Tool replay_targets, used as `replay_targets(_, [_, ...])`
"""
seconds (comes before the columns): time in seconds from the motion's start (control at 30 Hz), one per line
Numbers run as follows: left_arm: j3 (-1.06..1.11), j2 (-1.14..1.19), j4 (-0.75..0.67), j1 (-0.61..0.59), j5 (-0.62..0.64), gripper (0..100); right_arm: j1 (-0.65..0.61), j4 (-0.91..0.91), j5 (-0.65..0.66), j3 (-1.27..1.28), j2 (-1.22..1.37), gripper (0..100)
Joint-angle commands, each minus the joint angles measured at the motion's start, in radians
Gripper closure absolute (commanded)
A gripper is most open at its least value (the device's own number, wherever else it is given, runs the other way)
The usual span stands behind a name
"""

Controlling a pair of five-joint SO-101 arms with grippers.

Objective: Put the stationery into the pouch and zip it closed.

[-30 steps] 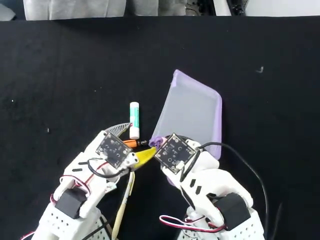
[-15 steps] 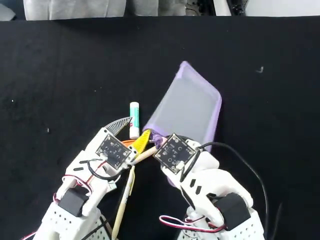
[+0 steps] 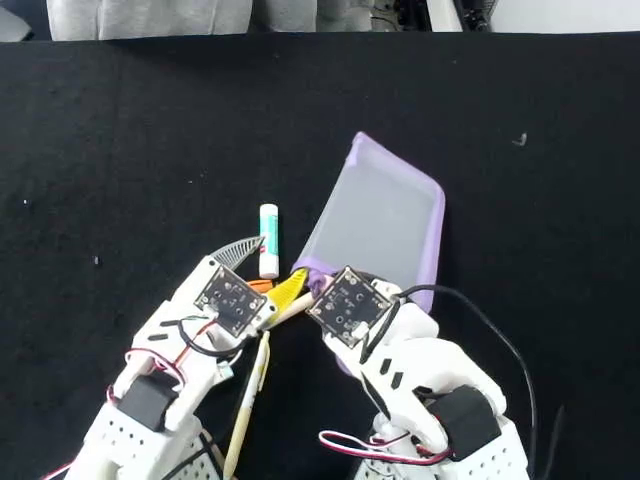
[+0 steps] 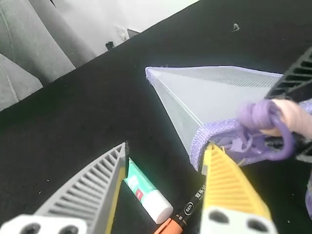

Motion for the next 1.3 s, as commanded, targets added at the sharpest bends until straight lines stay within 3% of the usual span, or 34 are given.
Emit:
replay_targets(0.0, [-0.050,0.144,-0.126,-0.007,-0.009,75,0.025,0.005,-0.003,-0.016,-0.013,98.7])
replay_targets(0.33, [-0.320,0.641,-0.216,0.002,0.020,75,0.028,0.005,-0.003,-0.013,-0.015,98.7])
replay_targets(0.53, [-0.325,0.621,-0.210,0.056,0.110,75,0.029,0.005,-0.003,-0.013,-0.015,98.7])
replay_targets(0.73, [-0.323,0.574,-0.210,0.114,0.117,98,0.031,0.005,-0.003,-0.015,-0.015,98.7])
replay_targets(0.83, [-0.323,0.562,-0.210,0.142,0.117,92,0.041,0.005,-0.003,-0.015,-0.015,98.7])
replay_targets(0.97, [-0.326,0.562,-0.215,0.159,0.118,98,0.110,-0.003,-0.002,-0.018,-0.015,98.7])
replay_targets(1.27, [-0.303,0.559,-0.212,0.136,0.118,97,0.127,0.005,-0.002,-0.036,-0.015,98.7])
